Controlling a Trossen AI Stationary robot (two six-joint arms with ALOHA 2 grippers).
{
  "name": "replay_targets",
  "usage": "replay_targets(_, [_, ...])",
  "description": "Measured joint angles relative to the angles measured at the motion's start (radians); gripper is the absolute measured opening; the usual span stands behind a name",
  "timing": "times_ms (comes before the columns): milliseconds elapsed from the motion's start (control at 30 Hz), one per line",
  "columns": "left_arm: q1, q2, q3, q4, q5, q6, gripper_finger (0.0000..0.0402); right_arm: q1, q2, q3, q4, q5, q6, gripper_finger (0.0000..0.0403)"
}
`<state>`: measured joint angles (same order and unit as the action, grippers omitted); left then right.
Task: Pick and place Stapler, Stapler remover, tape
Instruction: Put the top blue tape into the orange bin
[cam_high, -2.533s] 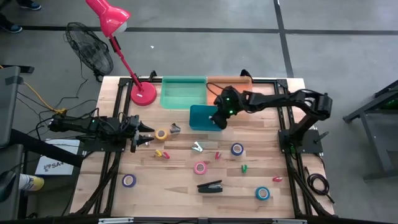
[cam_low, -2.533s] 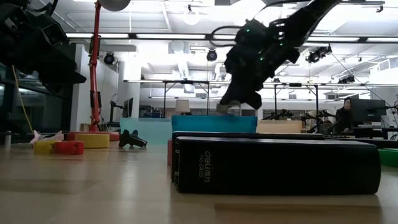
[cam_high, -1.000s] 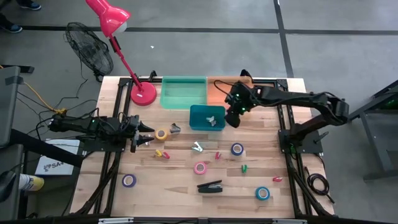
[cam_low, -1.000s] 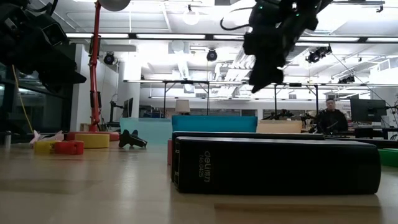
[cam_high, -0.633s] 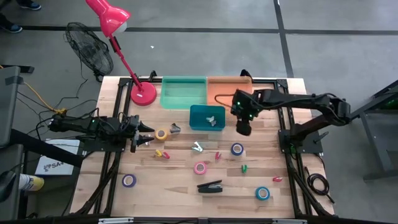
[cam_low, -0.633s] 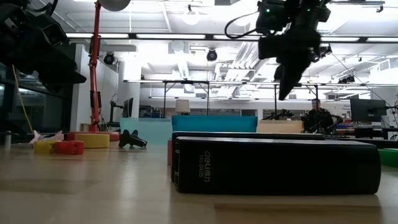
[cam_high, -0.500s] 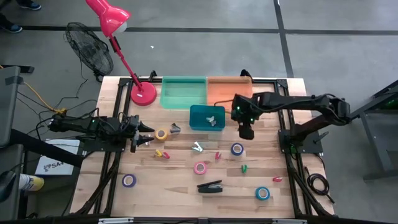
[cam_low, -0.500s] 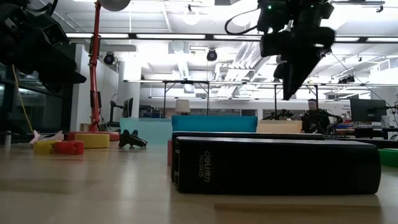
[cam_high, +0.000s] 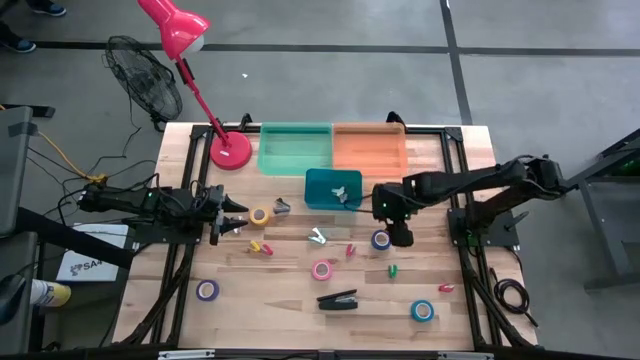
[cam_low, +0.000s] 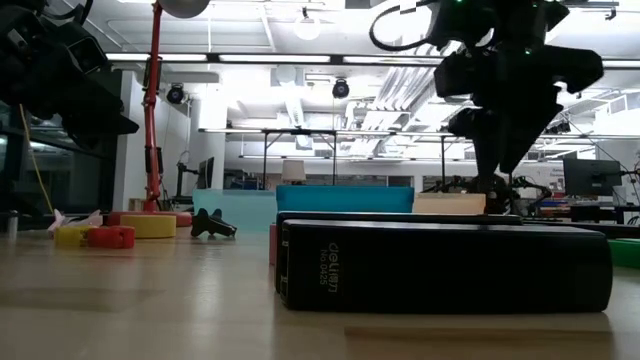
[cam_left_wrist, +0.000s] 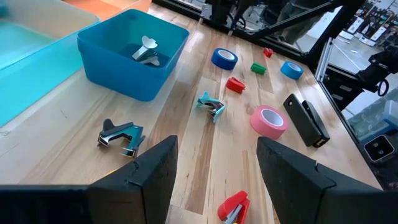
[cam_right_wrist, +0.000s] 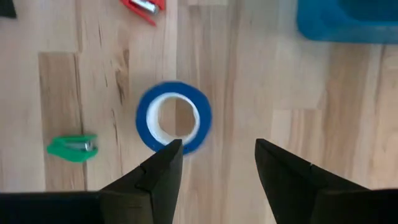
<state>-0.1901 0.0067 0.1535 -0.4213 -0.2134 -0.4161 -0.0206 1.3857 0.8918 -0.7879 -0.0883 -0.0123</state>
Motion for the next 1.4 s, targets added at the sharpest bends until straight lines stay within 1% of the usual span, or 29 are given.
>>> replay_targets(333, [0.000, 0.000, 0.000, 0.000, 0.000, 0.000, 0.0217, 0.096, 0.000, -0.106, 0.135, 0.097, 0.144, 0.0193])
replay_targets(700, [0.000, 0.000, 0.000, 0.000, 0.000, 0.000, 0.0217, 0.136, 0.000, -0.242, 0.327, 0.128, 0.325, 0.0193])
replay_targets(900, [0.000, 0.000, 0.000, 0.000, 0.000, 0.000, 0.0217, 0.153, 0.000, -0.270, 0.344, 0.193, 0.329, 0.0193])
replay_targets(1100, [0.000, 0.000, 0.000, 0.000, 0.000, 0.000, 0.0217, 0.152, 0.000, -0.293, 0.365, 0.203, 0.329, 0.0189])
replay_targets(1233, [0.000, 0.000, 0.000, 0.000, 0.000, 0.000, 0.0217, 0.152, 0.000, -0.298, 0.371, 0.204, 0.328, 0.0174])
replay_targets(1400, [0.000, 0.000, 0.000, 0.000, 0.000, 0.000, 0.0217, 0.152, 0.000, -0.300, 0.367, 0.214, 0.322, 0.0142])
